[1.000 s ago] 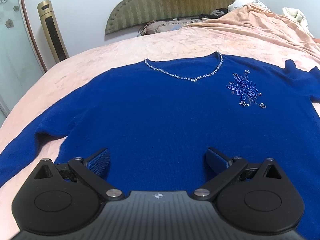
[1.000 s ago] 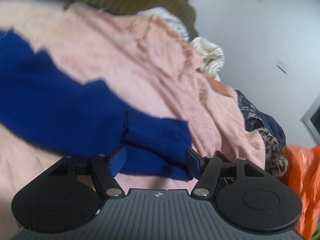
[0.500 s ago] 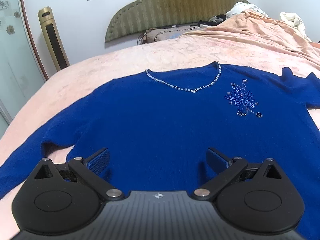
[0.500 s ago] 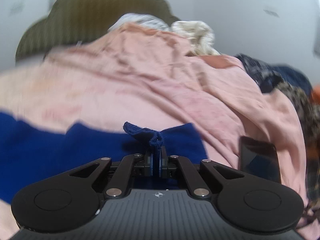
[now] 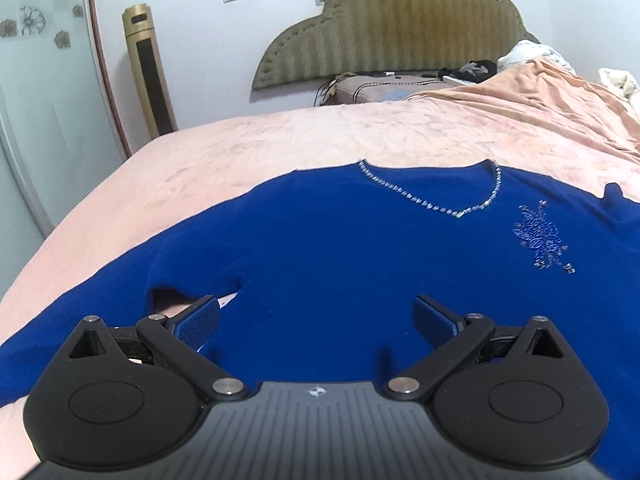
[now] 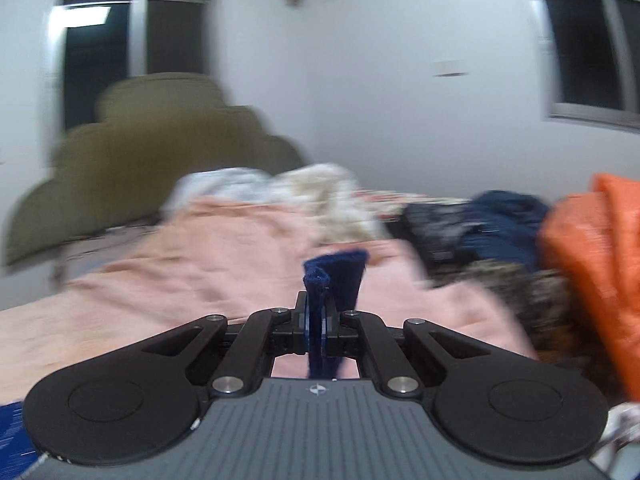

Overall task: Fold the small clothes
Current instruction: 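Carry the held sleeve across the sweater body and release it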

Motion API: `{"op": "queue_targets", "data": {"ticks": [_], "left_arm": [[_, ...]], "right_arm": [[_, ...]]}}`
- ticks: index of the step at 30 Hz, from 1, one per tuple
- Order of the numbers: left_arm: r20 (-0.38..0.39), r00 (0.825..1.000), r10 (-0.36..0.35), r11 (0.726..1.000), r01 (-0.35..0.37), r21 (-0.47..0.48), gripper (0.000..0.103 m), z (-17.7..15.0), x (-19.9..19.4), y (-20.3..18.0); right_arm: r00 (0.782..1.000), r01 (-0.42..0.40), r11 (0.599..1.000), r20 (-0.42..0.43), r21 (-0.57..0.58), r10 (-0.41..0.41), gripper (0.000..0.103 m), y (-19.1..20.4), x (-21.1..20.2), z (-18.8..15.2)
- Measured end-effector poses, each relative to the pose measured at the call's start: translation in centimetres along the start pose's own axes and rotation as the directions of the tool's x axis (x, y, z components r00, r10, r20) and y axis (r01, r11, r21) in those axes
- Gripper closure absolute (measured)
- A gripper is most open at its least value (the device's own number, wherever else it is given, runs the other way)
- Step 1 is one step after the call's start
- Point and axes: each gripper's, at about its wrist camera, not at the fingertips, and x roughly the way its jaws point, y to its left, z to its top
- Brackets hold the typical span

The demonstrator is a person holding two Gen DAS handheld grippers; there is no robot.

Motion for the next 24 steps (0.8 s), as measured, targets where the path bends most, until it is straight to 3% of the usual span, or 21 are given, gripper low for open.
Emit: {"op": "queue_targets", "data": {"ticks": [3,6,11,13,19,24], "left_arm": [[0.006,1.0,0.009,1.0,-0.009,0.01,0.0,-0.2,-0.2,0.6],[0.014,1.0,0.021,1.0,-0.021,0.014,0.0,-0.4,-0.5,1.3],[0.009,0.999,0.038,0.999,-0.038,-0.004,0.0,-0.8,-0.5,2.8],[0.005,0.999,0.045,0.999,-0.045,-0.011,0.0,-1.0,-0.5,3.3],[-0.007,0.997,0.08,0.997,-0.081,-0.02,0.0,-1.6,-0.3,4.8],[-0.024,0.997,0.08,0.996,-0.08,-0.037,0.0,-1.8,0.1,5.4]], "right_arm": [[0.983,-0.179,0.984,-0.045,-0.004,0.178,0.097,5.5,-1.0,-1.6],[0.943,-0.323,0.946,-0.086,-0.024,0.32,0.097,11.7,-1.4,-3.0],[0.848,-0.509,0.861,-0.185,-0.017,0.497,0.097,21.6,-1.1,-5.5],[0.811,-0.56,0.828,-0.224,-0.025,0.541,0.097,25.6,-0.9,-6.9],[0.735,-0.649,0.759,-0.3,-0.051,0.608,0.097,34.8,-2.6,-10.8],[0.7,-0.679,0.732,-0.347,-0.055,0.624,0.097,38.6,-4.4,-13.4]]}}
